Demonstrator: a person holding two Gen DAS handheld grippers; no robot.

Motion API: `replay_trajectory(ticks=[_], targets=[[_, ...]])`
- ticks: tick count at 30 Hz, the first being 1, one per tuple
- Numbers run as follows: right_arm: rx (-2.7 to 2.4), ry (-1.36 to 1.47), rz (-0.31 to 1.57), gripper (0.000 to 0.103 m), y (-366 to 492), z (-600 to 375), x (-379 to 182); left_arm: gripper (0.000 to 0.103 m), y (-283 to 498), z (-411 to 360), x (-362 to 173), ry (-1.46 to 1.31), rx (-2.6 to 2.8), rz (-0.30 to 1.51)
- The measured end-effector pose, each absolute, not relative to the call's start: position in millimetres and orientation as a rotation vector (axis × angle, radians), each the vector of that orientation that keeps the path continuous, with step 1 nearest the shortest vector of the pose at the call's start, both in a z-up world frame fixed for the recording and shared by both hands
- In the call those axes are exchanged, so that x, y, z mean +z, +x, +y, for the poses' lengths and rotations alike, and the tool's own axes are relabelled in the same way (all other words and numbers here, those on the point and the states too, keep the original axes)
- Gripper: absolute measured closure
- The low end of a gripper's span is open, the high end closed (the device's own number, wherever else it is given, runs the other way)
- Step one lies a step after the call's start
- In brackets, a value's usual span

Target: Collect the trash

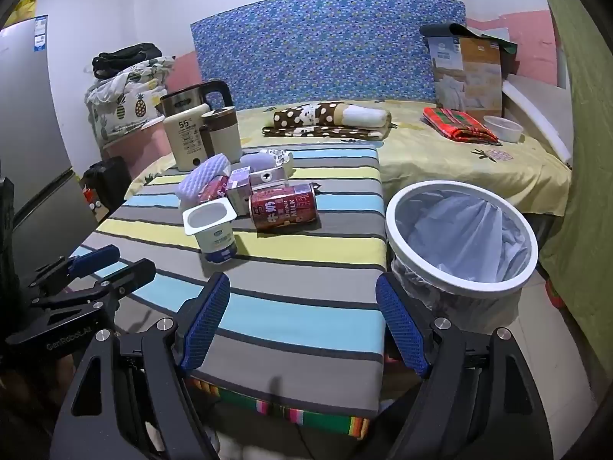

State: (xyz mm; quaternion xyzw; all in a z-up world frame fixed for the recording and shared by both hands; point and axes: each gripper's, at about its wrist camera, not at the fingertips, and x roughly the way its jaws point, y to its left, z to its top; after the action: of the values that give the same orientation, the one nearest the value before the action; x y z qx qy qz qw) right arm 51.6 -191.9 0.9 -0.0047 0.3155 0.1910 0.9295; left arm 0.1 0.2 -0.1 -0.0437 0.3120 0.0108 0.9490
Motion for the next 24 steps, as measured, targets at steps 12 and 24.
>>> replay_trajectory(ticks=[12,24], targets=[[0.396,-0.010,0.652,0.023,50.3,-191.2,1.1,0.035,4.4,3.1,-4.2,-0.080,0.023,0.636],[0.392,-0.005,0.652,0.023,53.5,-190.6,0.7,0.035,-0.6,2.6,-0.1,-0.085,0.022,0.629]])
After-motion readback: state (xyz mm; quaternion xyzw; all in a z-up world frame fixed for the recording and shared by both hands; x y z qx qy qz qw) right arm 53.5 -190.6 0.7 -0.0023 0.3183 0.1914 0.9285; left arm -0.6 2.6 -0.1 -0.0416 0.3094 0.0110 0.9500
